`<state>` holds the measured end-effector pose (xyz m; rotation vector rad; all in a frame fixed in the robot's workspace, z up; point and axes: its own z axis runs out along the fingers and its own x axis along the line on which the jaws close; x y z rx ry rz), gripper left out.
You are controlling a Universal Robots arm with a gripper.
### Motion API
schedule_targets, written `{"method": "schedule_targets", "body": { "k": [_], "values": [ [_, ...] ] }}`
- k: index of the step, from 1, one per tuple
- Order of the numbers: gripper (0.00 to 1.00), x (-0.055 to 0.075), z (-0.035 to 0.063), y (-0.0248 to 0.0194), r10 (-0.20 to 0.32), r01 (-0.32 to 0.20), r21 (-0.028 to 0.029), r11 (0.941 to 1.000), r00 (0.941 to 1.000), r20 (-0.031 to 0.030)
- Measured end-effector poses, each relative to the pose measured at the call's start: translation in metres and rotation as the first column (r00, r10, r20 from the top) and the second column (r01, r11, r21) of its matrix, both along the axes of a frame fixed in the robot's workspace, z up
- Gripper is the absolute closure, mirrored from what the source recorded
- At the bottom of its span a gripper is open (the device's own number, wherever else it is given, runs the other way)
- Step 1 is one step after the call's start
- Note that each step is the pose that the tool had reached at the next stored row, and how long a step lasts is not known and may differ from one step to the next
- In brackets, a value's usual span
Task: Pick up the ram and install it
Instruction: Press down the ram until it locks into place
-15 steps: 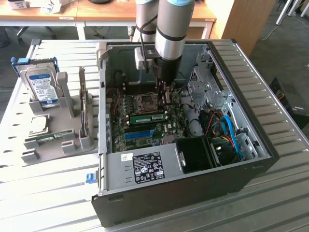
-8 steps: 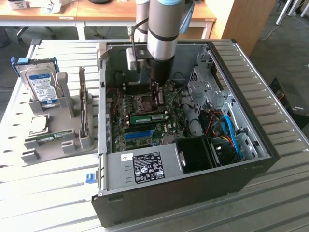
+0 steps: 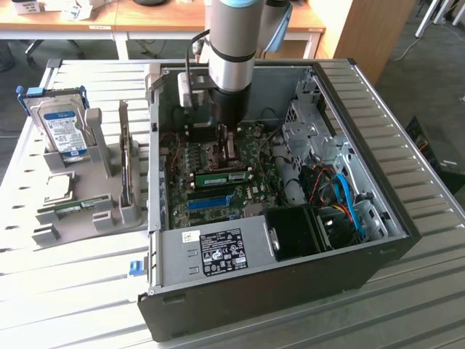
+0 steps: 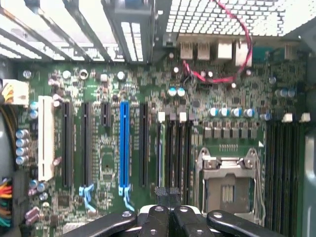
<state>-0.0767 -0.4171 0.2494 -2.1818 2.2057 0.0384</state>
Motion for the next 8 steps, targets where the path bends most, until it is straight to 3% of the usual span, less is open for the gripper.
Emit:
{"method": "schedule_targets", "body": {
  "k": [8],
  "values": [
    [0.89,-0.016,-0.0002,-0.0002,0.000,0.000,-0.0001,1.0000,1.0000,0.0002]
  ]
}}
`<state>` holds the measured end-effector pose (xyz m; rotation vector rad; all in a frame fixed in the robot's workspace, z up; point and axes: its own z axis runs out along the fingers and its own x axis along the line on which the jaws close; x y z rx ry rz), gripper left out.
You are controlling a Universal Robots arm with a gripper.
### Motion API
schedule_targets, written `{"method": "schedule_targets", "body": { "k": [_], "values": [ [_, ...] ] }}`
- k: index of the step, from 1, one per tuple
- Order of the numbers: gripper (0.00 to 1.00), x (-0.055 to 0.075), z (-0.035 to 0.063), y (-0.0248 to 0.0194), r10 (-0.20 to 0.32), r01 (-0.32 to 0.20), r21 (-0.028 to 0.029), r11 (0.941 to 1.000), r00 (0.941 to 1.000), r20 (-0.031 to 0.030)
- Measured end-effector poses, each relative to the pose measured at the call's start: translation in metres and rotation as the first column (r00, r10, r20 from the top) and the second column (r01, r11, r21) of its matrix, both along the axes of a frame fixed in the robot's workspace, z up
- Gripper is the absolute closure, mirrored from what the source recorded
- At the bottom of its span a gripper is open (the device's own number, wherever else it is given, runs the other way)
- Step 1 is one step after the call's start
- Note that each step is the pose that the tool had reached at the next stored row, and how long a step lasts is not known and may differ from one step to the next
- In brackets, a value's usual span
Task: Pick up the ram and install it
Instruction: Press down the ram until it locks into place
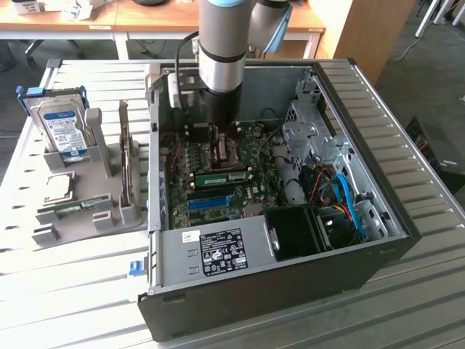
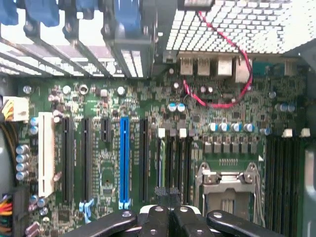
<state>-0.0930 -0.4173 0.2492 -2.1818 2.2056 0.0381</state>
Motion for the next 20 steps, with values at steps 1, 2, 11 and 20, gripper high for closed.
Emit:
{"method": "schedule_targets", "body": {
  "k": [1,2,11,20],
  "values": [
    [0.89,-0.002,0.0000,0.0000,0.000,0.000,0.0000,1.0000,1.0000,0.0001],
    [0.89,-0.004,-0.0001,0.0000,0.000,0.000,0.0001,1.0000,1.0000,0.0001],
    [0.89,-0.010,-0.0001,0.0000,0.000,0.000,0.0000,1.0000,1.0000,0.0001],
    [0.89,-0.014,-0.0002,0.0000,0.000,0.000,0.0001,1.0000,1.0000,0.0001]
  ]
}}
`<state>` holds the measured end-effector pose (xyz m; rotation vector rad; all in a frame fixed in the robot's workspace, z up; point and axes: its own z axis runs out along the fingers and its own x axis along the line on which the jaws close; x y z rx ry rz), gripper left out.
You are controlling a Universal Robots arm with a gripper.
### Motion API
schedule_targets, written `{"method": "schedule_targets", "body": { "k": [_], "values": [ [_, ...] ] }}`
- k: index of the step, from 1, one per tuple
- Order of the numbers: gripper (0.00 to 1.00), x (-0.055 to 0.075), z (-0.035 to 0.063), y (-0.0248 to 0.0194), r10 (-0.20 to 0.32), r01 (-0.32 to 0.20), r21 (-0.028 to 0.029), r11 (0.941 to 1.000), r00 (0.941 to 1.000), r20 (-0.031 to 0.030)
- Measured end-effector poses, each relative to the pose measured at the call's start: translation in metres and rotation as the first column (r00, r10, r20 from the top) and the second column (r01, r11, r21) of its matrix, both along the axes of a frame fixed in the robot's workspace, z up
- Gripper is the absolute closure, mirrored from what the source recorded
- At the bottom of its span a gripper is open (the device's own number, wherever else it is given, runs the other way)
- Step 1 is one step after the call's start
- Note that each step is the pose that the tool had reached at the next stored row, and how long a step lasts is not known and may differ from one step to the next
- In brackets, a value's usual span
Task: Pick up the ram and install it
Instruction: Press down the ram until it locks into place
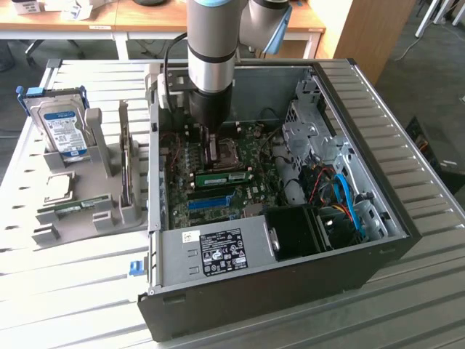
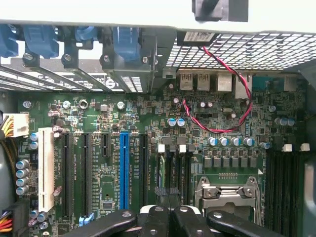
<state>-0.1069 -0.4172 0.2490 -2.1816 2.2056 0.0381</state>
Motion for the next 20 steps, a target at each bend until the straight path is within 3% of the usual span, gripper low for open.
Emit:
{"method": "schedule_targets", "body": {
  "k": [20],
  "values": [
    [0.89,0.000,-0.0132,0.0000,0.000,0.000,0.0000,1.0000,1.0000,0.0000]
  ]
}}
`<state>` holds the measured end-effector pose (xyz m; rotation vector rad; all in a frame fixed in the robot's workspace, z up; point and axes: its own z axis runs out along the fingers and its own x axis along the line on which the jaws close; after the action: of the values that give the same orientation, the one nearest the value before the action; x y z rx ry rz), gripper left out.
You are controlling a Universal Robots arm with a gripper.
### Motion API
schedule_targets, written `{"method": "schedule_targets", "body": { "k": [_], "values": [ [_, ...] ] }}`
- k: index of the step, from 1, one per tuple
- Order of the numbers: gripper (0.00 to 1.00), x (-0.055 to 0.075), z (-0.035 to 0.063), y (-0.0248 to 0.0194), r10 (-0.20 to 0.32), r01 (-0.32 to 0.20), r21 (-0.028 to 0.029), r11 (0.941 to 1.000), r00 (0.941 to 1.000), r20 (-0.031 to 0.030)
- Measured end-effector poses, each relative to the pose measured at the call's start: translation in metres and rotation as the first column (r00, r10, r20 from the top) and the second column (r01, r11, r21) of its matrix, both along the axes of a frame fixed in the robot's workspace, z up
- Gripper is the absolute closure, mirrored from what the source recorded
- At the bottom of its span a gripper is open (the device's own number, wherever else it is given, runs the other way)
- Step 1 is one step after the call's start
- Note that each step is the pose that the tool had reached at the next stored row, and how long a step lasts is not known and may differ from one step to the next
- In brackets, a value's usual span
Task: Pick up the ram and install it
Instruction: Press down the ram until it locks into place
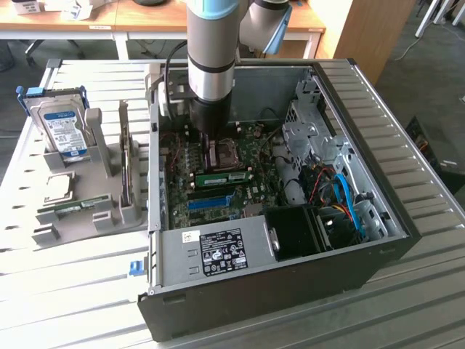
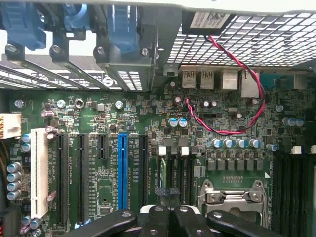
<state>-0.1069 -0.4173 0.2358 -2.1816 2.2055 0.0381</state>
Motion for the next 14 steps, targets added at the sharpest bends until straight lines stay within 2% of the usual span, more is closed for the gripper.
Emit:
{"method": "schedule_targets", "body": {
  "k": [14],
  "values": [
    [0.89,0.0000,-0.0048,-0.0001,0.000,0.000,-0.0002,1.0000,1.0000,-0.0002]
  ]
}}
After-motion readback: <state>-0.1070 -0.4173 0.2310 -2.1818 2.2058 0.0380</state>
